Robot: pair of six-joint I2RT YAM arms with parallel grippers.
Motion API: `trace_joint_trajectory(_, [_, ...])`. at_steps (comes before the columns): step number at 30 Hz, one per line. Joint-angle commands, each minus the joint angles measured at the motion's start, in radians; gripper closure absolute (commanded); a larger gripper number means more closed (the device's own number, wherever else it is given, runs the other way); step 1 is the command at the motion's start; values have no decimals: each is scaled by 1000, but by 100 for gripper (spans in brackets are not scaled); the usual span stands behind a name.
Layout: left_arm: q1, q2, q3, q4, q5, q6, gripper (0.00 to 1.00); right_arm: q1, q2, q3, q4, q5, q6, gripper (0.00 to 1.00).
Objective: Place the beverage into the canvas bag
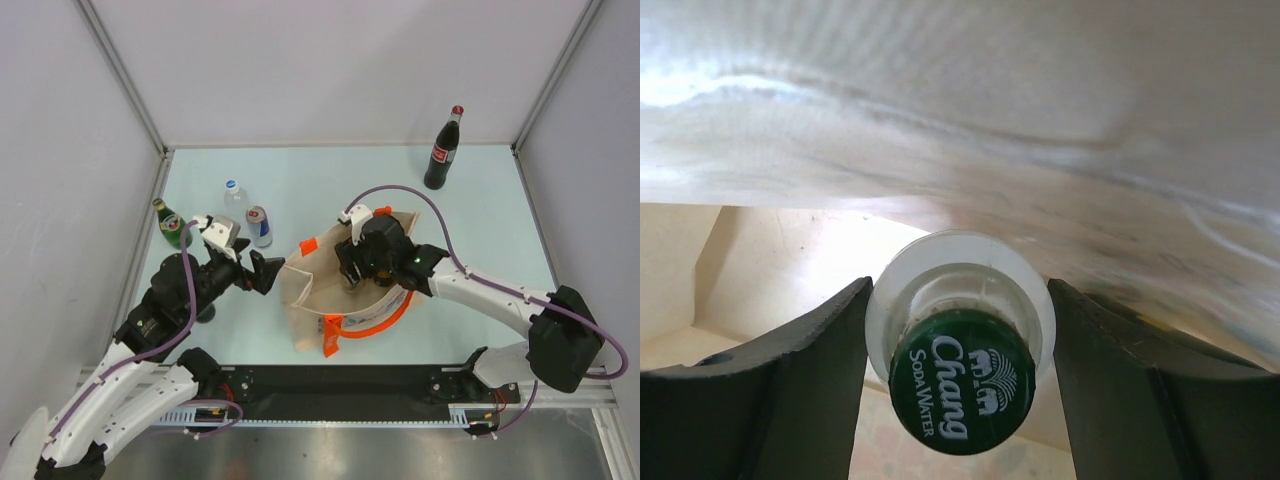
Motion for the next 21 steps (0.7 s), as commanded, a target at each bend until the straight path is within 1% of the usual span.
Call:
trace_joint_trajectory(1, [-5,-4,-1,25,7,1,0,-1,-85,93,83,24,6,35])
trace_joint_trajectory(2, [-5,-2,-1,25,7,1,0,0,-88,93,81,21,8,35])
trace_joint_trajectory(4, [-5,-2,-1,25,7,3,0,2,-89,90,86,-9,8,45])
trace_joint_trajectory(6, [-5,-5,-1,25,7,3,0,0,-88,81,117,-45,12,51])
trace_joint_trajectory(11, [-5,-8,-1,25,7,1,0,5,-28,88,172,-85,8,57])
trace_joint_trajectory(14, [-6,-8,-2,25,6,3,0,8,-2,102,193,-85,3,57])
trace_joint_trajectory(16, [-5,-8,-2,24,6,3,0,9,21,102,204,-72,-4,56])
trace_joint_trajectory(19, [-5,-10,-2,24,4,4,1,13,50,98,207,-56,-15,53])
trace_joint_trajectory(21, [-5,-10,-2,24,3,4,0,20,64,85,204,-11,-27,50])
